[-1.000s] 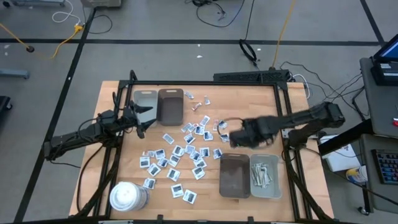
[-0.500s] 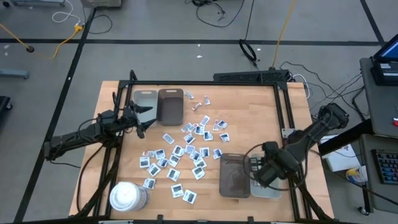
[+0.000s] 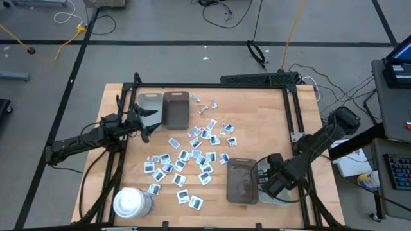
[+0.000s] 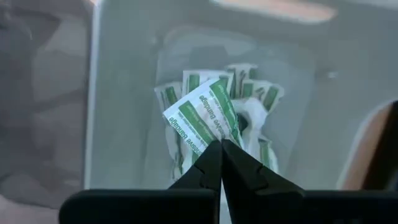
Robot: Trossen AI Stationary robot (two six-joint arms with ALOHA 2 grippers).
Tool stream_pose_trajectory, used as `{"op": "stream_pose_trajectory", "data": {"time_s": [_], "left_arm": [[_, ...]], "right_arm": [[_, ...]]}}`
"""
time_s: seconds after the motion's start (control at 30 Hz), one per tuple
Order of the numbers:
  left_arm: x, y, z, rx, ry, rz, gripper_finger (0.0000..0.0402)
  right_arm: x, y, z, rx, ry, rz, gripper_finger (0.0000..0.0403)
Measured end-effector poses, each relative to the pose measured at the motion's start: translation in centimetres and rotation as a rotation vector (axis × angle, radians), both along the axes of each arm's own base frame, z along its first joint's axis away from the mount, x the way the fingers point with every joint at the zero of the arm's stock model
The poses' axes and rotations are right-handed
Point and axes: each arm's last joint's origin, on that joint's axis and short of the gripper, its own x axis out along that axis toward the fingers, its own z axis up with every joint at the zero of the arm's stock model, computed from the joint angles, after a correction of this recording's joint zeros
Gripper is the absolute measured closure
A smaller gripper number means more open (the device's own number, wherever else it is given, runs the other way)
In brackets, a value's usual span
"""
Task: Pick & Place First Aid Supplies
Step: Put the white bandage pack into the bottom gray bin, then put the white alcohol pad into the bottom black bin
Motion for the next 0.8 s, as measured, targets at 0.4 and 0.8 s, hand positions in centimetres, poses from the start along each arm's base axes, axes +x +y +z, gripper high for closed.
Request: {"op": "stream_pose_trajectory", "data": {"time_s": [0.4, 0.8], "left_arm": [[0.0, 0.0, 0.0, 0.0, 0.0, 0.0, 0.0096], [0.0, 0.0, 0.0, 0.0, 0.0, 0.0, 0.0096]], "right_arm": [[-0.3, 0.3, -0.5, 0.005, -0.005, 0.054, 0.0305], [-0.6, -0.3, 2.8, 0.005, 0.002, 0.225, 0.02]]}}
